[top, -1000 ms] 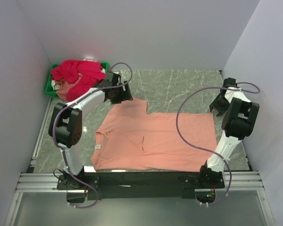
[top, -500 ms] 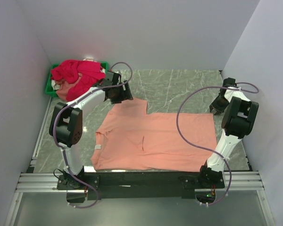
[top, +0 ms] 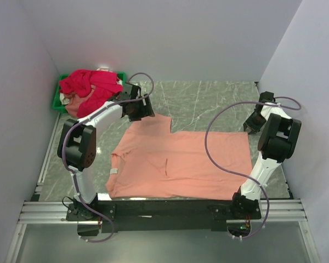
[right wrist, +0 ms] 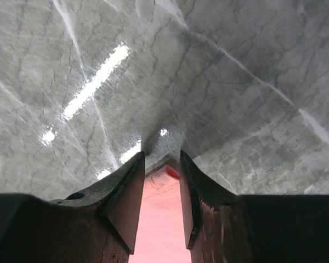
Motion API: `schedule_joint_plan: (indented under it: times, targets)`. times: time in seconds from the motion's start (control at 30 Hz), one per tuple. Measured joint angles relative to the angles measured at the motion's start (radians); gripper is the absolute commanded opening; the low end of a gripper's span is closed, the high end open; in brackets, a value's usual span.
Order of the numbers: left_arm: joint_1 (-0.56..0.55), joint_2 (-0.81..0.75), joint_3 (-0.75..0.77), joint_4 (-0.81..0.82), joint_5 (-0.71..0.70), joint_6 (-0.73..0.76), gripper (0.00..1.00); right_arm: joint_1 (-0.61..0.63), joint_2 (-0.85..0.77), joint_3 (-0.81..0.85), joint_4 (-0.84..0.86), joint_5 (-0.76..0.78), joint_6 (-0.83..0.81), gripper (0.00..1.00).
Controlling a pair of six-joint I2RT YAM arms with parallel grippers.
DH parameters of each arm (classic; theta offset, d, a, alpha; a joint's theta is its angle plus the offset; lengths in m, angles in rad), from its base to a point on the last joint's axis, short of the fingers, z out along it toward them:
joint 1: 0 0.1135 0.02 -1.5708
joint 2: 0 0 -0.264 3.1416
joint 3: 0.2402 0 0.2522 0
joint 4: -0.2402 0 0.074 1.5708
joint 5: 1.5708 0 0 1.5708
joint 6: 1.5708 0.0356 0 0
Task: Fold and stack the t-shirts
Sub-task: Fold the tshirt
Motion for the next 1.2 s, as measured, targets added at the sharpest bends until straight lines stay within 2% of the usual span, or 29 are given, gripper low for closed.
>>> schedule_joint_plan:
  times: [0.17,0.27,0.37,0.67,0.9,1.2]
  targets:
    - [0.0,0.0,0.0,0.0,0.0,0.0,0.8,0.0,-0.02,-0.03,0.011,-0.01,0.005,0.38]
    - [0.0,0.0,0.0,0.0,0.001,0.0,0.8,0.0,-0.027,-0.041,0.011,-0.011,0.006,0.32]
    - [0.0,0.003,0.0,0.0,0.001,0.0,0.8,0.0,-0.029,-0.045,0.01,-0.009,0.006,0.2]
    - [0.004,0.156,0.135,-0.021,-0.029,0.001,0.79,0.0,-0.029,-0.045,0.0,-0.007,0.006,0.0]
    - [0.017,0.287,0.299,-0.035,-0.11,0.009,0.75,0.0,-0.029,-0.045,-0.001,-0.007,0.006,0.0]
    - [0.03,0.373,0.417,-0.055,-0.23,0.035,0.7,0.0,-0.031,-0.05,0.003,-0.008,0.006,0.0]
